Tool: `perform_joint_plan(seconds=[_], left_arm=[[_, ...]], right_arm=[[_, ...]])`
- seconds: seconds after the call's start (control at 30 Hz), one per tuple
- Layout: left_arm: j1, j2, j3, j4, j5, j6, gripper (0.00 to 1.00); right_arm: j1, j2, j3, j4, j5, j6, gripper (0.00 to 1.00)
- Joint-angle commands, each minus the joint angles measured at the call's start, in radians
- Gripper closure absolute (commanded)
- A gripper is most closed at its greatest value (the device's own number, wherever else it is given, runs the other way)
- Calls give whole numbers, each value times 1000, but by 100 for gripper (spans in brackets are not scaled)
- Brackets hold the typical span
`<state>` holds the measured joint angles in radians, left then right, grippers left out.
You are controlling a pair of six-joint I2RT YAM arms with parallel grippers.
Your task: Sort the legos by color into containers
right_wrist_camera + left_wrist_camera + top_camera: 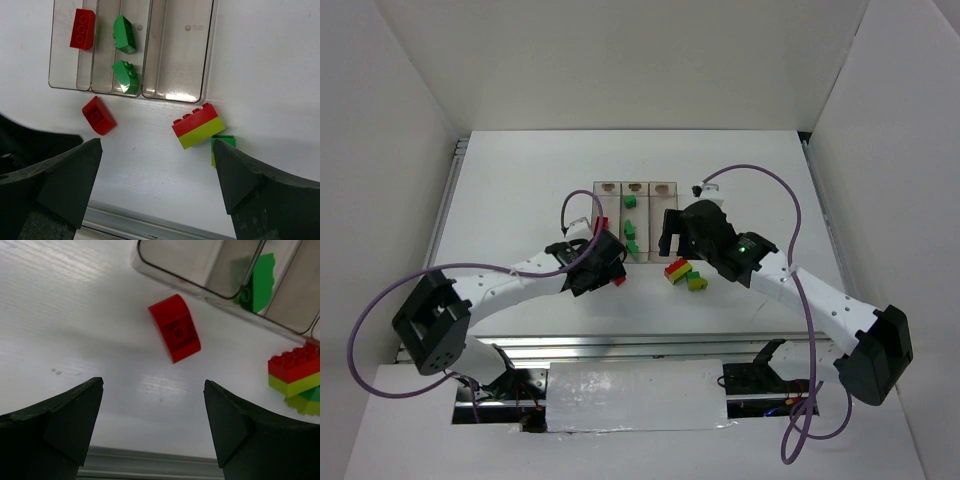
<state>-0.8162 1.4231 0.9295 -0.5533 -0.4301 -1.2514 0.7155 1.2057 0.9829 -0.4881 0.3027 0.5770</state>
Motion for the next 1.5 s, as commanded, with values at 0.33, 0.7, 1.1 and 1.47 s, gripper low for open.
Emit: perform_joint_plan(seconds=[0.33, 0.7, 1.1, 1.47], left_arm=[[-5, 244, 210, -14, -59, -134, 14], [6, 359, 247, -51, -73, -155, 16], [23, 341, 190, -34, -48, -143, 96], [-60, -100, 141, -183, -185, -50, 100]], right_arm=[[7, -120, -58, 6, 9, -3, 0], [7, -153, -85, 28, 6, -23, 0], [7, -195, -90, 13, 15, -31, 0], [2, -207, -70, 17, -8, -42, 0]])
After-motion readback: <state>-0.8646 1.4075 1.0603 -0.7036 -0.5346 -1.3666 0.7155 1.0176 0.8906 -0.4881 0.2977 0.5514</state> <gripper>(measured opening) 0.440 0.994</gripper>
